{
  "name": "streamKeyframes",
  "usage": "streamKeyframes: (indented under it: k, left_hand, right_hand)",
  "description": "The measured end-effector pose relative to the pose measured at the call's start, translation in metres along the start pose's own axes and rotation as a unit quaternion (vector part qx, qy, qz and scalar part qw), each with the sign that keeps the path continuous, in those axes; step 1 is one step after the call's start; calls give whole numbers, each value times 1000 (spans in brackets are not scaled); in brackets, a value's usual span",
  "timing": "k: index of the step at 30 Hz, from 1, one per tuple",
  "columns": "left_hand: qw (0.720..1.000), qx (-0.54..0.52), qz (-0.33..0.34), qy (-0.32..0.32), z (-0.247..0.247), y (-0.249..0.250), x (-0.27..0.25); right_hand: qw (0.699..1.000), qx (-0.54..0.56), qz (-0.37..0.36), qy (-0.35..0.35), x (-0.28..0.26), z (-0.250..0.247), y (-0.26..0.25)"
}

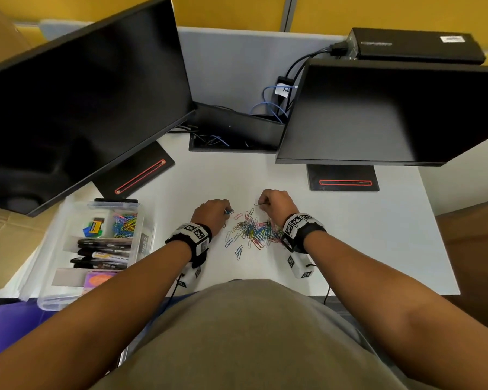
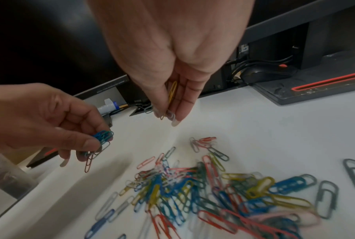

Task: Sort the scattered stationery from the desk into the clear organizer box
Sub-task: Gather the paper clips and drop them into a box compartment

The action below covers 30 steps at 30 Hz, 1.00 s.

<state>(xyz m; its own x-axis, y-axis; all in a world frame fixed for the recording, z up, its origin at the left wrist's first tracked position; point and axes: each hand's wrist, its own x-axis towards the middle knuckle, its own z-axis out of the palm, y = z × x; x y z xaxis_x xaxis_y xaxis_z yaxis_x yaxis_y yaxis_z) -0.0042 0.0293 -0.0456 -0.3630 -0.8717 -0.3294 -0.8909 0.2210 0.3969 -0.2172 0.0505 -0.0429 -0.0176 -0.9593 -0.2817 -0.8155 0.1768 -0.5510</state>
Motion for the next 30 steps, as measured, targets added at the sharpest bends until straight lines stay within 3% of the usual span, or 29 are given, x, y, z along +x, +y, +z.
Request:
streamKeyframes:
  k: [16,30]
  left_hand:
    - [982,-101,-76,143,-67,-62,-49]
    - [938,-127,-203,250,-107,-158,-113]
  right_hand:
    - [993,59,-105,-17,21,29,-126]
    - [980,102,-157,-68,25,87,-240]
